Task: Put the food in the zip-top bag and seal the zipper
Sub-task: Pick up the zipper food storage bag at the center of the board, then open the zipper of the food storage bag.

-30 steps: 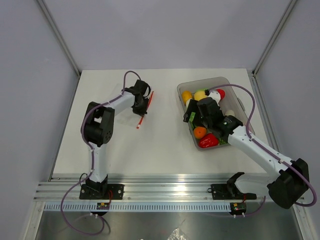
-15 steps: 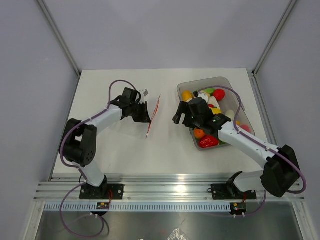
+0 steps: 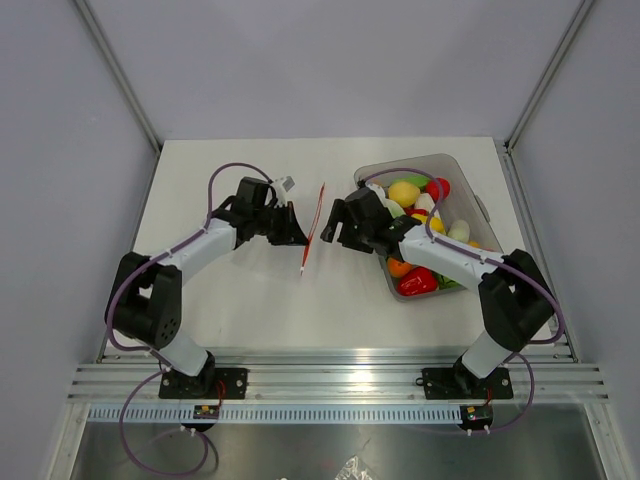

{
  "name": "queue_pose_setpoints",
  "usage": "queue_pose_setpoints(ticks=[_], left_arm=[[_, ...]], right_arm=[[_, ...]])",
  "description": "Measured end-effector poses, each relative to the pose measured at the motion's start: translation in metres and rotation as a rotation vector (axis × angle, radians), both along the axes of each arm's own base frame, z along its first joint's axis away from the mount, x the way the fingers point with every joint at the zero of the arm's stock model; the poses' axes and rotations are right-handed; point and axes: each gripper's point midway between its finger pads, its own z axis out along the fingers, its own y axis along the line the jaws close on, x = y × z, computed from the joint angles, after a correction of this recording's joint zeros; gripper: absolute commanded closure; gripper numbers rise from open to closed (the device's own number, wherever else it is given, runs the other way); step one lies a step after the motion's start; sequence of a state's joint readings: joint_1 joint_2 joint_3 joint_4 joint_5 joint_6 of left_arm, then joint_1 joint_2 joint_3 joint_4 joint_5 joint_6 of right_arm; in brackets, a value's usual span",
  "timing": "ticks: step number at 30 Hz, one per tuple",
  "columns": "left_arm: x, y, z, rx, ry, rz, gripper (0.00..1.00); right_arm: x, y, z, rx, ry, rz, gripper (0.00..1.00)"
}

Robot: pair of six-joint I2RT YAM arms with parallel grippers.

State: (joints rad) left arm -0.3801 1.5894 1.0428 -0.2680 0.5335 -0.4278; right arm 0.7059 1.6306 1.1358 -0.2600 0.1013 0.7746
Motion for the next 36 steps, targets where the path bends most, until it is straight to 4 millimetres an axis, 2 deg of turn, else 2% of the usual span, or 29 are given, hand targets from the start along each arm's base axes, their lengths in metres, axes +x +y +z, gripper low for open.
queue_pose_setpoints(ticks=[8,19,22,23,25,27,29,30,34,36], left_arm=[[-0.006,-0.001,0.002,-0.017,0.007,-0.008,1.00],[-0.009,-0.002,0.014,-0.038,-0.016,-0.016,1.00],[-0.009,-0.002,0.014,-0.040,-0.017,-0.018,1.00],[-0.009,-0.002,0.015,-0.041,-0.017,-0.019,1.00],[-0.010,-0.002,0.015,-0.041,-0.017,-0.020,1.00],[-0.011,-0.002,0.016,-0.041,-0.018,-0.021,1.00],[-0.012,-0.001,0.019,-0.041,-0.023,-0.022,1.00],[-0.013,0.000,0.021,-0.041,-0.026,-0.022,1.00],[-0.015,0.002,0.028,-0.041,-0.045,-0.024,1.00],[-0.014,0.004,0.031,-0.043,-0.054,-0.019,1.00]], right_arm=[[0.014,0.016,0.011,0.051,-0.018,-0.005,0.17],[0.023,0.024,-0.006,0.030,0.010,-0.008,0.20],[0.026,0.026,-0.007,0.028,0.011,-0.009,0.23],[0.028,0.027,-0.008,0.027,0.011,-0.009,0.32],[0.032,0.030,-0.009,0.024,0.010,-0.012,0.39],[0.035,0.032,-0.009,0.021,0.006,-0.011,0.59],[0.037,0.033,-0.009,0.020,0.004,-0.016,0.68],[0.038,0.032,-0.009,0.014,0.003,-0.021,0.82],[0.038,0.028,-0.011,0.000,0.004,-0.033,1.00],[0.039,0.027,-0.012,-0.006,0.003,-0.039,1.00]])
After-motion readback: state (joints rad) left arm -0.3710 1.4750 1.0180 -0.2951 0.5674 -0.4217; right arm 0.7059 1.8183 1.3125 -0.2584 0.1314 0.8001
